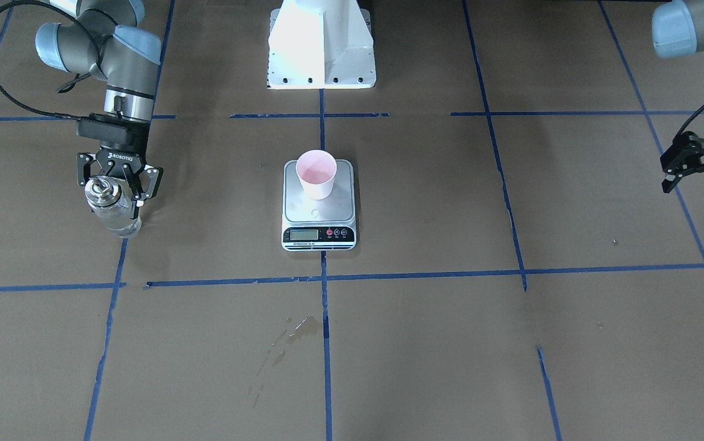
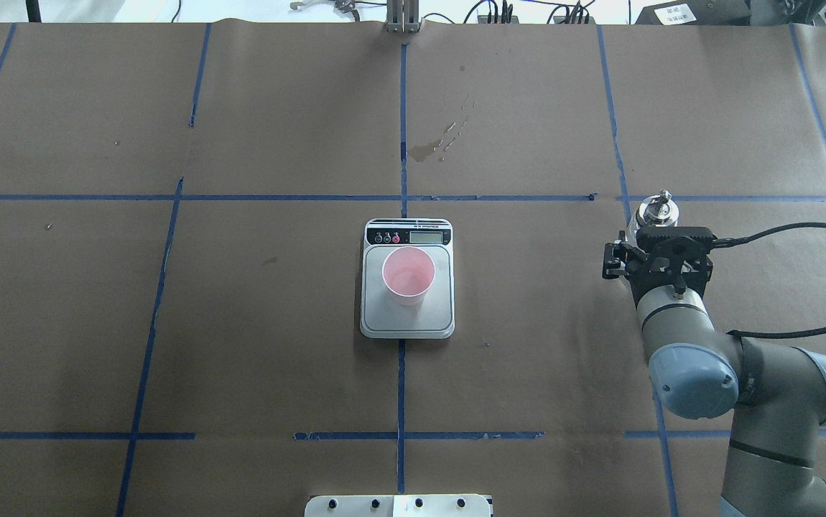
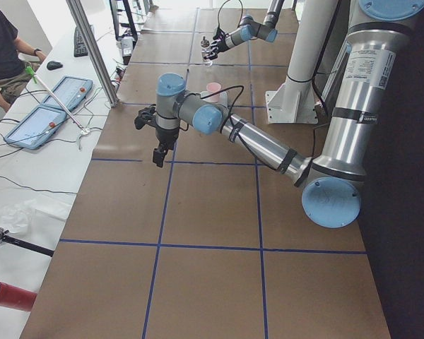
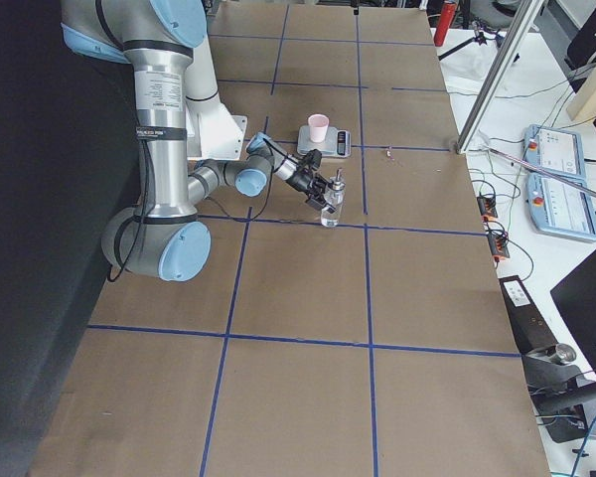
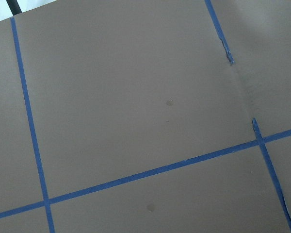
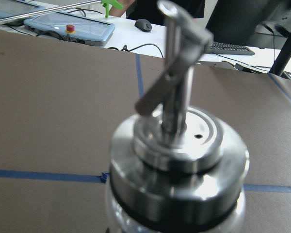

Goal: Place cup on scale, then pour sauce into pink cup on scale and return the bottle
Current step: 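Carry the glass bottle with the right gripper toward the pink cup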

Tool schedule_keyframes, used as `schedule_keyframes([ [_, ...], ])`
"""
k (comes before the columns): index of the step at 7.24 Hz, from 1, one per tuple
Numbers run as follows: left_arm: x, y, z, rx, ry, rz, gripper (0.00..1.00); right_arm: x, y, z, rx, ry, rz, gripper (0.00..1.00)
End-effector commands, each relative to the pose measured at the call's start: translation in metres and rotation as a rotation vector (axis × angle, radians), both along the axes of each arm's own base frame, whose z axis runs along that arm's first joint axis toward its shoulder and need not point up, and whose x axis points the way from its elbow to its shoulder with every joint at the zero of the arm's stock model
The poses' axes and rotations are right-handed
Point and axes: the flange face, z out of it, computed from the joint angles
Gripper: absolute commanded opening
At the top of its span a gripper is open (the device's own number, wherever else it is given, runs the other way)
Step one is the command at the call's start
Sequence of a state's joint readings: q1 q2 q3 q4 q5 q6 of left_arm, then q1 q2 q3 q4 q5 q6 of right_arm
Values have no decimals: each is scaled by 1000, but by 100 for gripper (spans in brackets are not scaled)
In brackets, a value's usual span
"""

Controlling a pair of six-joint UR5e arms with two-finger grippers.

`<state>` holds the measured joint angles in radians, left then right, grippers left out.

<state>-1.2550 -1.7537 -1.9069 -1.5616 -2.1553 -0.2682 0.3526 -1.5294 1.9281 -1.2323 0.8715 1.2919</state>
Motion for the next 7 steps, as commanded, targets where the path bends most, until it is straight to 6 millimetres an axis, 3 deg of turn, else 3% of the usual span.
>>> schedule_keyframes([
  [1,-1,1,0,0,0,0,100,10,-2,-43,41,20,-109,0],
  [4,-3,4,8,-6,-6,7,100,18,2,-100,204,189,-290,0],
  [6,-5,3,8,-3,-7,2,100,9,1,-117,233,193,-299,0],
  [7,-5,3,10,3,-12,15,100,2,2,-126,291,286,-338,0],
])
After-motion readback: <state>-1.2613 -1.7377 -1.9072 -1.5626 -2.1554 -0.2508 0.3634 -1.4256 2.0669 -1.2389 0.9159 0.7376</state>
